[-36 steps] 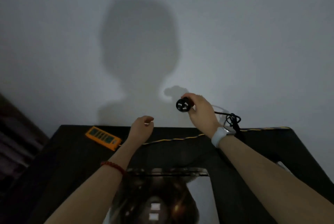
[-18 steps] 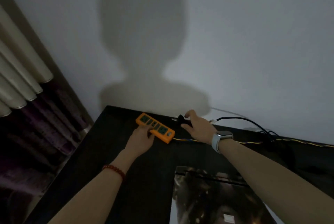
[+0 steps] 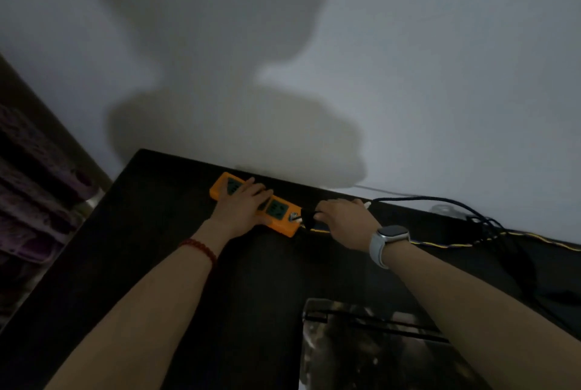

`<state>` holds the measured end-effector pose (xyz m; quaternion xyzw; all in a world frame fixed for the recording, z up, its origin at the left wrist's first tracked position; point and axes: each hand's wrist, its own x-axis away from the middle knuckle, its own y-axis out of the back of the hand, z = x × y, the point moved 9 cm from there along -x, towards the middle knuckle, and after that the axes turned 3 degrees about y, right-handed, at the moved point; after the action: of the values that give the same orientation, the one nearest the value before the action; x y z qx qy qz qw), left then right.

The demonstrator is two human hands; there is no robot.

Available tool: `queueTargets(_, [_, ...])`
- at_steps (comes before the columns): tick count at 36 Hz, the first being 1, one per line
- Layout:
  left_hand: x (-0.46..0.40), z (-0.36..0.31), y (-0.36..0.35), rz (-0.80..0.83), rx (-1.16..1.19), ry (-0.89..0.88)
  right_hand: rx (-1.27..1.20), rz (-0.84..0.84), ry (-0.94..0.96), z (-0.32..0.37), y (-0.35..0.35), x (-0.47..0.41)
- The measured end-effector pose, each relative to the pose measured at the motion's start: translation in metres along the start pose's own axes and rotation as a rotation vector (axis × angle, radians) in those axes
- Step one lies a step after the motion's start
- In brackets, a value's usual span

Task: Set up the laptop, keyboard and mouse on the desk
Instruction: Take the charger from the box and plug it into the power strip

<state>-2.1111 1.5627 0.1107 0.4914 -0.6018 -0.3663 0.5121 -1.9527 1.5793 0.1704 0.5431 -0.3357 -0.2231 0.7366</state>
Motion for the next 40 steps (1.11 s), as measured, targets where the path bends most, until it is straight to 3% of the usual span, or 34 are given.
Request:
queueTargets(4, [0.006, -0.003, 0.002, -0.224, 0.077, 0.064, -0.042, -0.071, -0.066, -0.008, 0.009, -0.018])
queueTargets(7, [0.008, -0.001, -0.002, -0.296, 0.113, 0.061, -0.055, -0.091, -0.107, -0.014, 0.01, -0.035])
queueTargets(16, [0.0, 0.005, -0.004, -0.238, 0.184, -0.031, 0.066, 0.07, -0.029, -0.006, -0.004, -0.065])
queueTargets(32, [-0.007, 0.009, -0.004, -0.084, 0.285, -0.061, 0.402, 0.153, 0.106, 0.046, 0.005, -0.078])
queueTargets(35, [-0.006, 0.009, -0.001, -0.115, 0.296, -0.071, 0.382, 0.137, 0.125, 0.055, 0.003, -0.077])
queueTargets(40, [0.004, 0.016, 0.002, -0.213, 0.233, -0.051, 0.12, 0.039, 0.061, 0.049, 0.007, -0.07])
